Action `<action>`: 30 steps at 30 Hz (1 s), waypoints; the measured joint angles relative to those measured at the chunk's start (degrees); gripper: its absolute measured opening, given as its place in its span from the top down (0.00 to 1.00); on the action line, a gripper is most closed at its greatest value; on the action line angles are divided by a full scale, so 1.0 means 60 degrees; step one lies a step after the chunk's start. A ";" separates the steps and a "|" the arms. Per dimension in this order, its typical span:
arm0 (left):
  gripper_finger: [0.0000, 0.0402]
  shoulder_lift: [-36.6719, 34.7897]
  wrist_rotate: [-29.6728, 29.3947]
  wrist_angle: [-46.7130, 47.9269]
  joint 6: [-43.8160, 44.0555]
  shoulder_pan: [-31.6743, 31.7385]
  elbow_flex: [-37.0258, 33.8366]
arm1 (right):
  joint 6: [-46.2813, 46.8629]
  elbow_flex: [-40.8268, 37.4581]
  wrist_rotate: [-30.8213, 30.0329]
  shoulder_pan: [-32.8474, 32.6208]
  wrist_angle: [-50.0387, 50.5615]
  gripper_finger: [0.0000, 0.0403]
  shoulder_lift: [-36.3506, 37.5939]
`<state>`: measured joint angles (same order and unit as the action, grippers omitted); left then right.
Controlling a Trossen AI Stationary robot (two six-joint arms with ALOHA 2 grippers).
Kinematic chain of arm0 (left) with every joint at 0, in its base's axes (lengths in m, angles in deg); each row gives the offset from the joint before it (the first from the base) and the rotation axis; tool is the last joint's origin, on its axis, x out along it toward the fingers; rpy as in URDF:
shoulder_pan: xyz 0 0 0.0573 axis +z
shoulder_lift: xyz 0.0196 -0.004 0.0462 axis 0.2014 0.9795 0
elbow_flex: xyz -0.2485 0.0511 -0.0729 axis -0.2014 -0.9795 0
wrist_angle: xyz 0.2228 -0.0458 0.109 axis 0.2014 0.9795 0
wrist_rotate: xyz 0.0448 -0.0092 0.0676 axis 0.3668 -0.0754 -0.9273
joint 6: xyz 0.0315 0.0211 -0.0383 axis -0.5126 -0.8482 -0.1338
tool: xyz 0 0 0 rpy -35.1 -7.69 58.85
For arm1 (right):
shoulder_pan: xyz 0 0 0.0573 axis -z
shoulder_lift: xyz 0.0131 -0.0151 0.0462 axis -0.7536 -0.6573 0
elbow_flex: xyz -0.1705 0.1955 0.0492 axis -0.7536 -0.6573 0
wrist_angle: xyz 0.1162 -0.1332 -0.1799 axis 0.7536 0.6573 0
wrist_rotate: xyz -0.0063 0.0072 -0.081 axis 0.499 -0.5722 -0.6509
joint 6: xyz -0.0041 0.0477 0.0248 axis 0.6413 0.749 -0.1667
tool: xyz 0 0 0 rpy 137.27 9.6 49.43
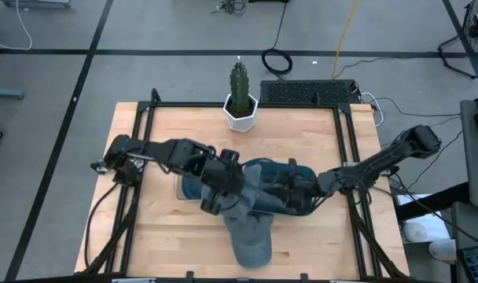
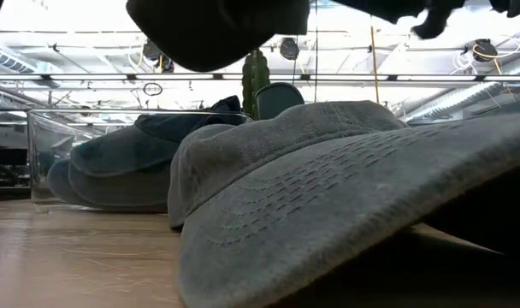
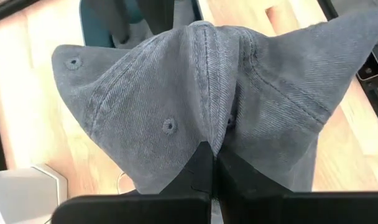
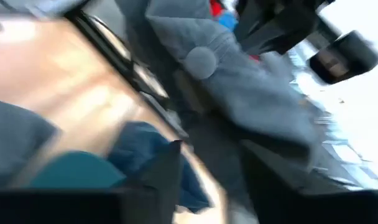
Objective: Pick & Place hat
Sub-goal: Put the left gray cap into the blue bin
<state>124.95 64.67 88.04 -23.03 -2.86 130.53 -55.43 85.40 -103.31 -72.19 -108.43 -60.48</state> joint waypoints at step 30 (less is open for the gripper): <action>0.98 0.0004 0.0575 -0.0288 -0.0378 0.1041 -0.0007 | -0.3911 0.0674 -0.0079 0.0044 -0.2890 0.37 -0.1442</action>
<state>124.97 68.12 86.32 -25.30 3.39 130.49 -78.89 89.45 -103.78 -71.93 -125.77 -69.13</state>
